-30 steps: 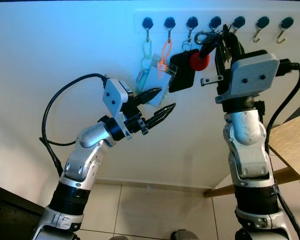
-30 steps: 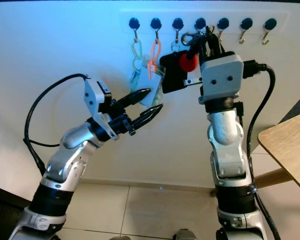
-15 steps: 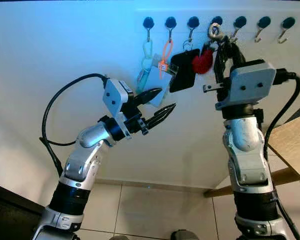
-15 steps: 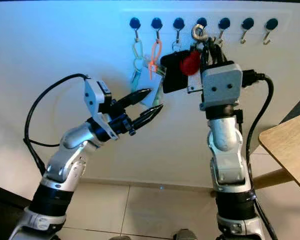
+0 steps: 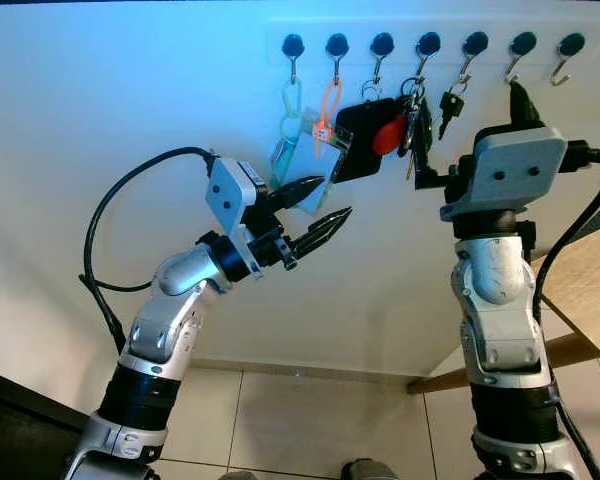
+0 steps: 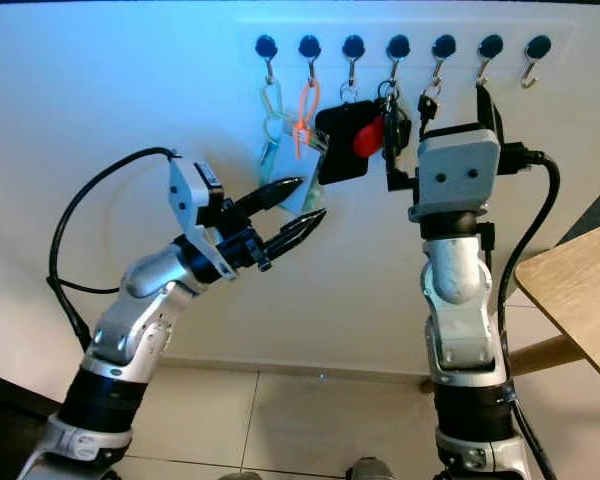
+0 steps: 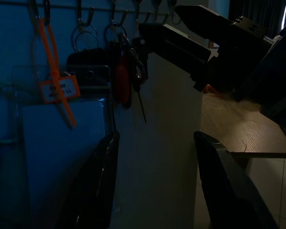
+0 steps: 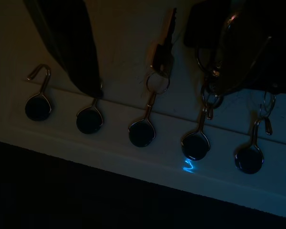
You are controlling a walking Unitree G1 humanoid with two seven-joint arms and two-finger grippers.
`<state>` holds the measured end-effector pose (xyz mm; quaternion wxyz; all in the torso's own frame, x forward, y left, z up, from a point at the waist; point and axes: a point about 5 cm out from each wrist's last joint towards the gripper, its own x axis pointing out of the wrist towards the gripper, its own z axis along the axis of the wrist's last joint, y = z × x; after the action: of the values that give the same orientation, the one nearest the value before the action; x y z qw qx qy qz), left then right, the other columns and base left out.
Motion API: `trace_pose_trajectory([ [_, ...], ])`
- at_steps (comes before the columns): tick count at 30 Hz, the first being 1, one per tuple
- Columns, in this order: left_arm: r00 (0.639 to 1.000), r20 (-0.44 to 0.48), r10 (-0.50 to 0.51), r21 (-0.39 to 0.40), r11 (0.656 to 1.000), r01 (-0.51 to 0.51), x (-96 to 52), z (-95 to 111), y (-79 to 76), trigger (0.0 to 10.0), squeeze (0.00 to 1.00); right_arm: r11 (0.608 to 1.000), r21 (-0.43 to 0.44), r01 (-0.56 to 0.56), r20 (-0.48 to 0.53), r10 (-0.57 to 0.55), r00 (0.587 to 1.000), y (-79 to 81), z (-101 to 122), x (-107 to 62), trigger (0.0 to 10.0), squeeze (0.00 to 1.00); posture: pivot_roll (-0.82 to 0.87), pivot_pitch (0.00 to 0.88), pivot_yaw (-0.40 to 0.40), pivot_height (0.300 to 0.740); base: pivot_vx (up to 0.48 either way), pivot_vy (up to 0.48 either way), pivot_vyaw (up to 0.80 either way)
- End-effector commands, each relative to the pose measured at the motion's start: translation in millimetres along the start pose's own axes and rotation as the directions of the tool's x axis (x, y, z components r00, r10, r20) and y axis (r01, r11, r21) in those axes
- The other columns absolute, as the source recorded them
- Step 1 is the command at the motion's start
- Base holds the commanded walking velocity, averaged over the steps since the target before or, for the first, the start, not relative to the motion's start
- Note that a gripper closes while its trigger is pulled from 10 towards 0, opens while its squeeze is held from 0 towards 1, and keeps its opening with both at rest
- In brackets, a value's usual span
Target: Hang keys on a hook
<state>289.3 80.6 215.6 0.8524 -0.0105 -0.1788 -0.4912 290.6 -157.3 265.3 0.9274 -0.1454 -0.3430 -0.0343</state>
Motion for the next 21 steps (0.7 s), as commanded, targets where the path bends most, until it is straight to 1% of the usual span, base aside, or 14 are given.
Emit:
trace_pose_trajectory([
  [1,1.0,0.01,-0.014,-0.006,1.0,0.014,2.0,1,-2.8,10.0,0.0,1.0,0.008,0.007,0.001,-0.007,1.0,0.2,0,-2.6,10.0,0.02,0.02,0.096,0.04,0.74,0.0,0.0,0.0],
  [3,1.0,0.01,-0.014,-0.006,1.0,0.014,2.0,1,-2.8,10.0,0.0,1.0,0.008,0.009,0.002,-0.009,1.0,0.2,0,-3.3,10.0,0.0,0.02,0.096,0.04,0.74,0.0,0.0,0.0],
  [6,1.0,0.0,-0.013,-0.011,1.0,0.013,0.8,-1,-2.8,10.0,0.0,1.0,-0.006,0.009,-0.005,-0.009,1.0,0.9,-4,-12.8,10.0,0.0,0.02,0.098,0.038,0.74,0.0,0.0,0.0],
  [7,1.0,0.0,-0.013,-0.011,1.0,0.013,0.8,-1,-2.8,10.0,0.0,1.0,-0.006,0.009,-0.005,-0.009,1.0,0.9,-4,-12.8,10.0,0.0,0.02,0.098,0.038,0.74,0.0,0.0,0.0],
  [9,1.0,-0.014,-0.006,-0.014,1.0,0.006,-1.9,-4,-2.1,10.0,0.0,1.0,-0.011,-0.008,-0.023,0.008,1.0,1.9,-10,-28.1,10.0,0.0,0.02,0.099,0.037,0.74,0.0,0.0,0.0],
  [10,1.0,-0.014,-0.006,-0.014,1.0,0.006,-1.9,-4,-2.1,10.0,0.0,1.0,-0.011,-0.008,-0.023,0.008,1.0,1.9,-10,-28.1,10.0,0.0,0.02,0.099,0.037,0.74,0.0,0.0,0.0],
  [11,0.999,-0.033,0.01,-0.017,1.0,-0.011,-6.3,-9,-0.1,10.0,0.0,0.999,-0.017,-0.027,-0.038,0.026,0.999,2.1,-13,-46.1,10.0,0.0,0.02,0.1,0.036,0.74,0.0,0.0,0.0],
  [12,0.999,-0.044,0.024,-0.023,0.999,-0.025,-9.7,-12,1.3,10.0,0.0,0.999,-0.021,-0.033,-0.051,0.031,0.998,1.5,-16,-58.7,10.0,0.0,0.02,0.101,0.037,0.74,0.0,0.0,0.0],
  [13,0.999,-0.044,0.024,-0.023,0.999,-0.025,-9.7,-12,1.3,10.0,0.0,0.999,-0.021,-0.033,-0.051,0.031,0.998,1.5,-16,-58.7,10.0,0.0,0.02,0.101,0.037,0.74,0.0,0.0,0.0],
  [15,0.998,-0.057,0.033,-0.026,0.999,-0.035,-12.5,-16,2.0,10.0,0.0,0.999,-0.025,-0.03,-0.078,0.028,0.997,1.2,-20,-70.0,10.0,0.0,0.02,0.102,0.037,0.74,0.0,0.0,0.0],
  [17,0.997,-0.062,0.036,-0.027,0.999,-0.038,-13.4,-18,2.1,10.0,0.0,0.999,-0.026,-0.028,-0.09,0.026,0.996,1.1,-22,-73.7,10.0,0.0,0.02,0.102,0.037,0.74,0.0,0.0,0.0],
  [18,0.993,-0.1,0.066,-0.03,0.997,-0.069,-17.9,-27,4.5,10.0,0.0,0.999,-0.026,-0.029,-0.154,0.024,0.988,2.2,-33,-84.3,10.0,0.0,0.01,0.1,0.042,0.74,0.0,0.0,0.0],
  [20,0.965,-0.21,0.156,-0.038,0.985,-0.168,-31.3,-54,11.2,10.0,0.0,0.999,-0.021,-0.037,-0.318,0.028,0.948,5.0,-62,-108.7,10.0,0.0,0.01,0.097,0.045,0.74,0.0,0.0,0.0],
  [21,0.965,-0.21,0.156,-0.038,0.985,-0.168,-31.3,-54,11.2,10.0,0.0,0.999,-0.021,-0.037,-0.318,0.028,0.948,5.0,-62,-108.7,10.0,0.0,0.01,0.097,0.045,0.74,0.0,0.0,0.0],
])
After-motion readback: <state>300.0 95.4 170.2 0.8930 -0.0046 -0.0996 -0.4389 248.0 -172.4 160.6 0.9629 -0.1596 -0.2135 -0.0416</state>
